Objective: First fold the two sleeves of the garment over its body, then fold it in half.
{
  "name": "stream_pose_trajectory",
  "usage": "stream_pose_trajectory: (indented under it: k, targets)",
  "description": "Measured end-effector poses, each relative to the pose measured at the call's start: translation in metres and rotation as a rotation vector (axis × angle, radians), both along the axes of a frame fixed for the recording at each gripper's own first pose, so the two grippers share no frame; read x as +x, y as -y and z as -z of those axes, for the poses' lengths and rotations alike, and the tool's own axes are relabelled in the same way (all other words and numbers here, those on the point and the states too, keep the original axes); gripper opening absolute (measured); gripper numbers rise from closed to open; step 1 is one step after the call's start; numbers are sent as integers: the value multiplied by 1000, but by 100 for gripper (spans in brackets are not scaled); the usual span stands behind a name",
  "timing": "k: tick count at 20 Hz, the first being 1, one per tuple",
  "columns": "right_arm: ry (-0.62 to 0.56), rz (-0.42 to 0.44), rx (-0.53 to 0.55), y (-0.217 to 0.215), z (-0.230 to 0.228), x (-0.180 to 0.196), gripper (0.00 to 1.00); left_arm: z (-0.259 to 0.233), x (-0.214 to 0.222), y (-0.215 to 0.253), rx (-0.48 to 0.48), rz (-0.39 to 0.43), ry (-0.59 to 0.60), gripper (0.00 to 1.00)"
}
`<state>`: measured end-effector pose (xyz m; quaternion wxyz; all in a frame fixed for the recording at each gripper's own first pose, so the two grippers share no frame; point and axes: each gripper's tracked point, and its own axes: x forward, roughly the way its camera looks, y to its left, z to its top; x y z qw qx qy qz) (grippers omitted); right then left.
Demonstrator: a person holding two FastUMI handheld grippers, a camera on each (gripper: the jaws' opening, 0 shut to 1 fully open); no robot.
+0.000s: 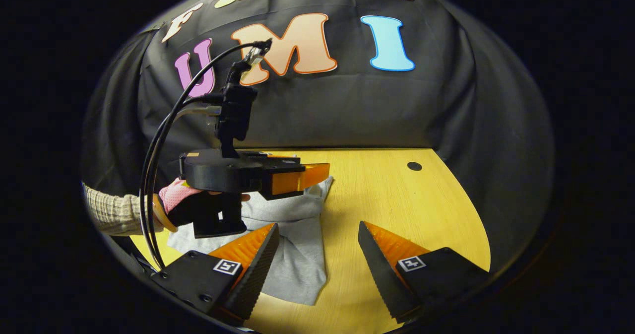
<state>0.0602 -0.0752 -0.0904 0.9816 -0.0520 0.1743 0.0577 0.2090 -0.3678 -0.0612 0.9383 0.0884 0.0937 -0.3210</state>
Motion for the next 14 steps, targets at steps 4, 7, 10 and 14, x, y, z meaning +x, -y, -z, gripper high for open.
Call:
stream_pose_trajectory:
  k: [4, 7, 10, 14]
  targets:
    - [-10, -18, 19, -16, 12, -2, 99, -10, -8, -36, -54, -48, 12, 92]
    - [-13, -27, 13, -25, 19, -4, 99, -17, -17, -82, -79, -111, 17, 93]
    - [-21, -30, -5, -30, 33, -7, 99, -17, -33, -134, -58, -170, 38, 93]
    - [-69, -37, -28, -36, 61, -20, 99, -2, -70, -205, 2, -228, 43, 92]
